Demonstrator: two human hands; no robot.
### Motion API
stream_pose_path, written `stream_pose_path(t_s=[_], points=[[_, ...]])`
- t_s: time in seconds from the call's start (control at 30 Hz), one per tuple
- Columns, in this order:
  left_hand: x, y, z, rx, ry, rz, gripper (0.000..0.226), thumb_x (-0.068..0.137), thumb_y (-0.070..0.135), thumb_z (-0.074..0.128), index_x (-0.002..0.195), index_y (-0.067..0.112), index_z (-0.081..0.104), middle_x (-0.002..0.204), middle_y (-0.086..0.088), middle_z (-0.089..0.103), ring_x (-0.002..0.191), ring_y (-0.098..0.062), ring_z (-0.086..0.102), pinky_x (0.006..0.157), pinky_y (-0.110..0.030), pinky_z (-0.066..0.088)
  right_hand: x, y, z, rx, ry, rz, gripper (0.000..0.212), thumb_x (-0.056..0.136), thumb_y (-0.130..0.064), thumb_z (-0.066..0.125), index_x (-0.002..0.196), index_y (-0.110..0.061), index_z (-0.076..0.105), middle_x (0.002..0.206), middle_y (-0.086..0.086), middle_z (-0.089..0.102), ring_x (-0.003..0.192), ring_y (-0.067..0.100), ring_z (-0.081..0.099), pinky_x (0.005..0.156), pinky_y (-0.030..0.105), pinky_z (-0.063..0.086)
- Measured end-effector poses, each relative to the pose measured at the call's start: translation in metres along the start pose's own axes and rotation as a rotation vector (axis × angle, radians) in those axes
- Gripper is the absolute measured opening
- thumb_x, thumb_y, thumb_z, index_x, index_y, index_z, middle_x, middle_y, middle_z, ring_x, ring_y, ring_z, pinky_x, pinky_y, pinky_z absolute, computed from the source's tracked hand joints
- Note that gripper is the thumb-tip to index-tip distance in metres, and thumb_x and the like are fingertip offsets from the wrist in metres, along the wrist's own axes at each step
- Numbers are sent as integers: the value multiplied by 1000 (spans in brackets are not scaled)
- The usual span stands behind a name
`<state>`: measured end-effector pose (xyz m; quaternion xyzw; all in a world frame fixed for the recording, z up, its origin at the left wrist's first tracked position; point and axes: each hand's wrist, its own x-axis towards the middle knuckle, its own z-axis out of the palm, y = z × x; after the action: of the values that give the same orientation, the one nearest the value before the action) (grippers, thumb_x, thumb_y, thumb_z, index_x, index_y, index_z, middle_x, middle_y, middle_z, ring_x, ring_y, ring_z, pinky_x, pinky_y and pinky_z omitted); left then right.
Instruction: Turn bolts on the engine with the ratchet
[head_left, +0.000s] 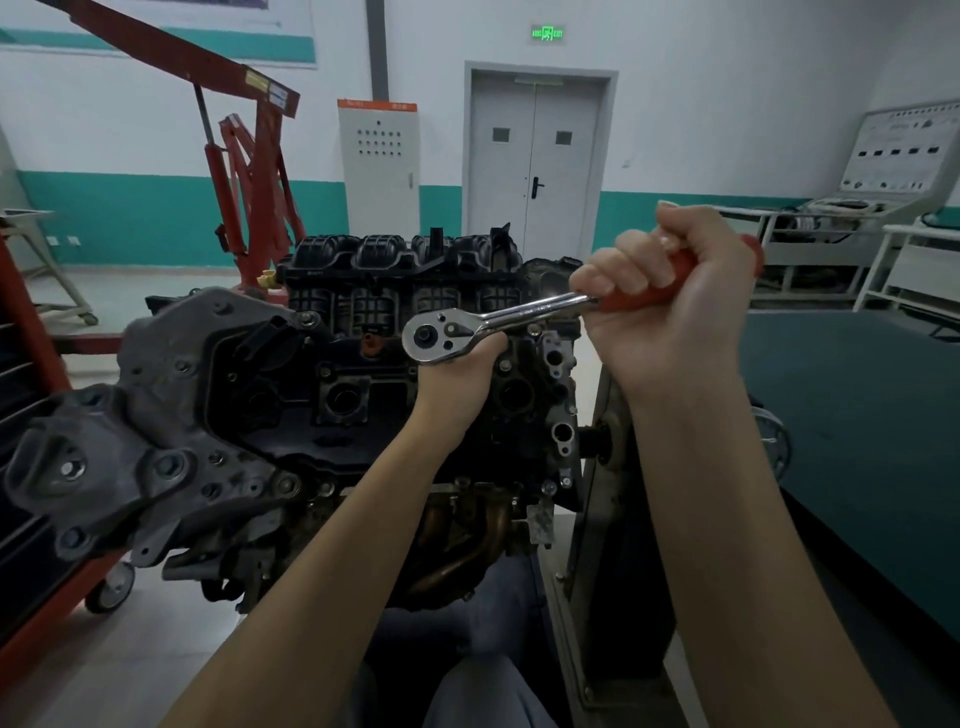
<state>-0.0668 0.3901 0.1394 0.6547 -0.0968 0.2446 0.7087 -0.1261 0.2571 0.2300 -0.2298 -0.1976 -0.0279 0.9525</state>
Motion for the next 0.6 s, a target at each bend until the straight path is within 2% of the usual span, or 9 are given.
stream_pose_path(t_s=[0.2,0.37,0.5,0.6], points=[[1,-8,28,-32,-19,-4,59,87,-1,57,41,29,37,41,15,37,39,-2,33,47,-13,33,-1,-18,-15,22,50,-31,42,89,-9,41,49,-19,34,42,-6,24,39,10,23,45,22,29],[7,-25,38,5,28,-40,48,88,2,60,52,21,35,41,16,37,40,-1,33,49,-15,35,5,-19,-34,44,71,-51,45,89,-9,41,46,-20,35,41,-6,24,38,10,23,43,21,30],[10,-41,40,29,-6,15,44,90,1,62,56,20,40,42,17,41,42,0,37,50,-13,35,10,-11,-56,108,145,-63,47,90,-10,40,45,-20,35,41,-6,24,38,10,22,41,20,29],[6,-51,39,31,-58,62,50,85,6,71,53,23,36,46,16,40,44,1,38,50,-11,36,7,-6,-73,186,217,-85,46,90,-10,40,45,-20,34,40,-7,24,36,9,21,39,20,28]])
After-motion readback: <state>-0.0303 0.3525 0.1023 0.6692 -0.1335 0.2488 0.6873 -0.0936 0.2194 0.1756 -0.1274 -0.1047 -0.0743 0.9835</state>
